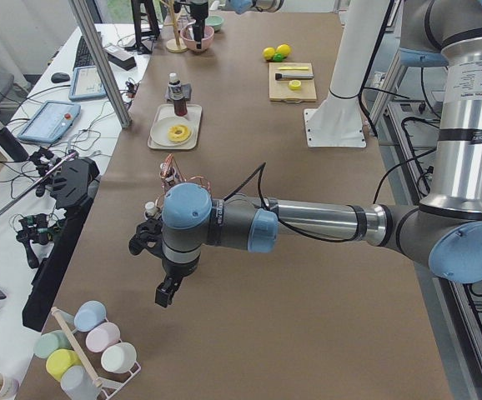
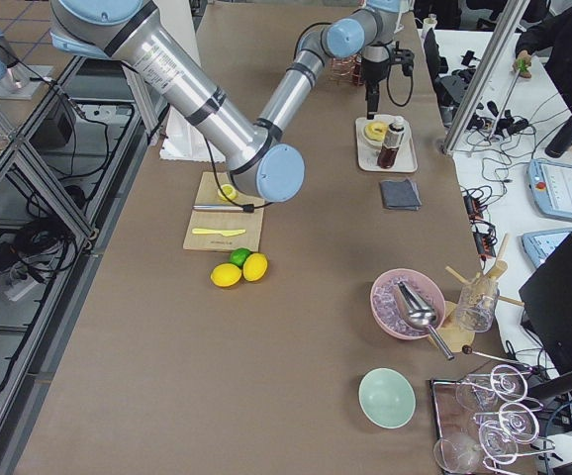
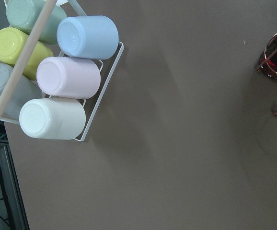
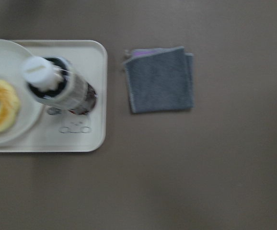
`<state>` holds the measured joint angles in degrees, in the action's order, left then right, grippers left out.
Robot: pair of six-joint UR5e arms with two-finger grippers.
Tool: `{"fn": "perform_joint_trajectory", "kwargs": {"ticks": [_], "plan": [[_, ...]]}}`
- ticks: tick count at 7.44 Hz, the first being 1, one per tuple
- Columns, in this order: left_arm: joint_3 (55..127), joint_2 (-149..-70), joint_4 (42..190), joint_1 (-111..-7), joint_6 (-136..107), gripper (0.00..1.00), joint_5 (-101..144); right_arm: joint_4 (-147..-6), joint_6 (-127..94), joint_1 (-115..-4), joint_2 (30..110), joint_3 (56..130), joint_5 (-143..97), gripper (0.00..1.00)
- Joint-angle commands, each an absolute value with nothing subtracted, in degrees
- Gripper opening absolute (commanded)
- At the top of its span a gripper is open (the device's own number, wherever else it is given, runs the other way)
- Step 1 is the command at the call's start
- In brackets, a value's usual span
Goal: Place tea on tray
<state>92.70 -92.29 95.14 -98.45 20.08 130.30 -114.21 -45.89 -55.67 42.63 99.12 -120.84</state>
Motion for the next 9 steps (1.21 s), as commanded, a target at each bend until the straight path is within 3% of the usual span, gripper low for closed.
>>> {"fn": "perform_joint_trajectory", "kwargs": {"ticks": [1, 3, 5, 7, 9], "plan": [[92.99, -90.97, 95.19, -98.61, 20.30, 0.98, 130.34, -115.93, -26.72, -59.39, 63.57, 109.07, -115.41, 1.00], [92.81, -90.53, 95.19, -98.88, 20.30, 0.98, 130.34, -115.31, -5.56, -69.28, 73.17, 106.37, -114.26, 1.00], [92.90, -89.65, 95.19, -98.96, 20.30, 0.98, 130.34, -110.35, 7.86, -79.14, 77.32, 99.88, -116.96, 1.00], [92.64, -89.65, 95.19, -98.96, 20.30, 0.98, 130.34, -97.18, 17.78, -88.29, 80.59, 86.64, -128.09, 1.00], [92.72, -89.65, 95.10, -98.96, 20.30, 0.98, 130.43, -95.98, 21.09, -92.53, 81.56, 83.67, -130.34, 1.00]]}}
